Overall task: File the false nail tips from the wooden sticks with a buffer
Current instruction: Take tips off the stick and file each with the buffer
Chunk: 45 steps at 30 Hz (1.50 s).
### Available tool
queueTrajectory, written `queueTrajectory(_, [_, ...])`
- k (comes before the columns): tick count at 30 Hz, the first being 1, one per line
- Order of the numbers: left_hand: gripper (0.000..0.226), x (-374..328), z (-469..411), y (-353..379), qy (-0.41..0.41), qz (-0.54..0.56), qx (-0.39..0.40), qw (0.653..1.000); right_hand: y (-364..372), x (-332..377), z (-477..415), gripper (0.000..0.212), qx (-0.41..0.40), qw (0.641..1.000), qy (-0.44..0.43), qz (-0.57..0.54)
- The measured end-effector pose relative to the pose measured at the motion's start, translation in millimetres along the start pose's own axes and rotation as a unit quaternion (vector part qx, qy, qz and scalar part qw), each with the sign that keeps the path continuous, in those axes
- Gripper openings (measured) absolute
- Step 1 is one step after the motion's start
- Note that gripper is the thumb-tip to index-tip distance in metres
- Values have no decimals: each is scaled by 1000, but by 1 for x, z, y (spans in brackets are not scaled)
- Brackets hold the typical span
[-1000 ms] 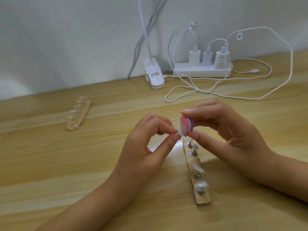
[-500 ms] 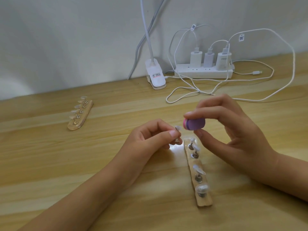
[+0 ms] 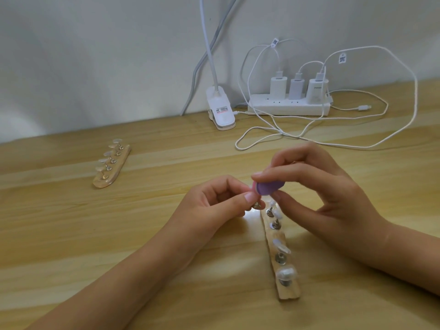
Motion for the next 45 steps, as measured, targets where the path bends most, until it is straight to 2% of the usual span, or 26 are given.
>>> queueTrajectory(7, [9,-1,0,0,20,-16,-11,1000,0,-1,0,33,-8,1000,10,6])
queueTrajectory(21, [5,-1,1,1,9,-34,-18,999,0,-3,-1,26,-15,999,26,-12])
queueTrajectory(28, [24,3,1,1,21,-58,-15,998,3,2,-1,32,13,999,21,-32])
queueTrajectory(31, [18,3,1,1,17,-61,-20,998,3,0,0,32,7,998,43,-37])
queueTrajectory(40, [26,3,3,1,14,-78,-24,997,5,-1,-2,31,27,998,40,-32])
queueTrajectory(43, [9,3,3,2,6,-84,-24,996,3,-3,-1,32,18,997,66,-42])
queueTrajectory(45, [7,2,3,3,10,-80,-21,997,4,-3,-2,32,25,996,66,-49])
Point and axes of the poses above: each hand's wrist, its own z-axis away from the middle knuckle, its own y-axis out of the palm, x = y × z, the point moved 4 cm from there along -z, towards the middle knuckle, and after that the axes turned 9 degrees about -z, right-handed, at the moved point
